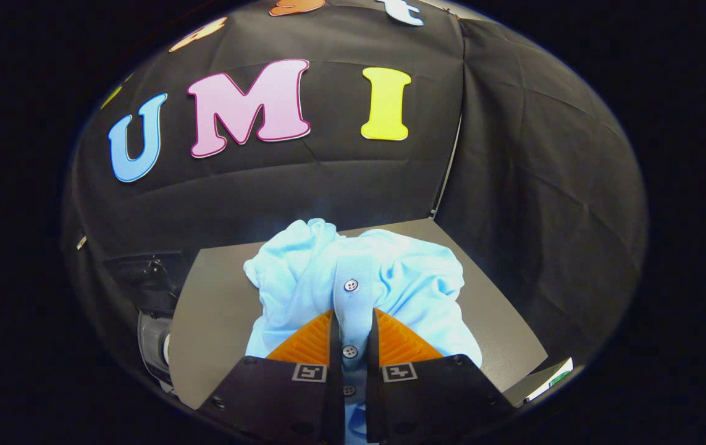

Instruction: Put the clothes into the washing machine and then close the washing machine lid.

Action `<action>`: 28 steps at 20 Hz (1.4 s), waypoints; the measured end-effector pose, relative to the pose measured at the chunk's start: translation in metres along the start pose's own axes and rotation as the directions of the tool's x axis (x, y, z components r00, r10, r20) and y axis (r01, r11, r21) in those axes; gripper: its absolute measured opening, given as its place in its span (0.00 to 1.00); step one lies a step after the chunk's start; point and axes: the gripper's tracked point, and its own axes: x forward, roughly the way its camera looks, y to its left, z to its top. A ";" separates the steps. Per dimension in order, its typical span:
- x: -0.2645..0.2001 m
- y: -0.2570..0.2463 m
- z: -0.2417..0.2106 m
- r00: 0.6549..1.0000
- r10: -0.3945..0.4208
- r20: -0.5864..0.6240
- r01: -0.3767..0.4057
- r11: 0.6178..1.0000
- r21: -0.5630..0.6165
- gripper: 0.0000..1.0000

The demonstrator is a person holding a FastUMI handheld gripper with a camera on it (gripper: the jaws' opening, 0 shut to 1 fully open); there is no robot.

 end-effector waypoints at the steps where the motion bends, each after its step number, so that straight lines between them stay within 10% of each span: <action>1: -0.004 0.005 0.003 1.000 0.003 0.005 -0.003 1.000 0.003 0.18; 28: -0.105 0.310 -0.042 0.963 0.269 -0.010 -0.264 0.940 -0.215 0.18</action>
